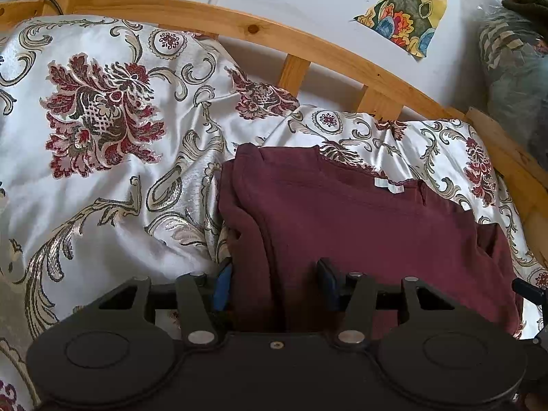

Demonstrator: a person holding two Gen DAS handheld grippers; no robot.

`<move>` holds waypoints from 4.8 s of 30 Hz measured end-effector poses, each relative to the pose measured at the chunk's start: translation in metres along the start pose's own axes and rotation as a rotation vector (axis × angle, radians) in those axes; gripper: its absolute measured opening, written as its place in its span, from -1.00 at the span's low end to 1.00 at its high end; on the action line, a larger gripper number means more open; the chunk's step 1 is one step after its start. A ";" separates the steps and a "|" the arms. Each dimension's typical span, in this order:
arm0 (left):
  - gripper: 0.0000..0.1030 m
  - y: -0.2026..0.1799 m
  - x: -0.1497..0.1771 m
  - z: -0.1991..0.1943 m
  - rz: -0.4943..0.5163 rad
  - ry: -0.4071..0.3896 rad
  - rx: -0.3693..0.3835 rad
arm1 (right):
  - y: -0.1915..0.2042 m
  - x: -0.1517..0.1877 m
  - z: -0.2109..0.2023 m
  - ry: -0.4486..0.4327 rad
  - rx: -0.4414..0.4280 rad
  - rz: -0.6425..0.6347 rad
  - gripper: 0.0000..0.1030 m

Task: Fold small clothes

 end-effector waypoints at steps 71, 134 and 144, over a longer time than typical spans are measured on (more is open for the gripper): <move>0.76 -0.261 0.035 -0.086 0.539 -0.199 0.116 | -0.211 0.005 -0.031 -0.219 -0.229 0.560 1.00; -0.10 -0.279 0.079 -0.054 0.565 -0.082 0.206 | -0.222 -0.002 0.039 -0.021 -0.380 0.628 -0.75; 0.98 -0.232 0.032 -0.059 0.205 -0.123 0.255 | -0.222 0.004 0.041 0.018 -0.373 0.630 -0.73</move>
Point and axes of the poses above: each gripper's, at about its wrist camera, not at the fingertips, and z roughly the way its jaws point, y to its left, x to its underside, the point moved 5 cm from there along z, roughly the way its jaws point, and after that the axes turned 8 degrees about -x, right-handed, at the moved point
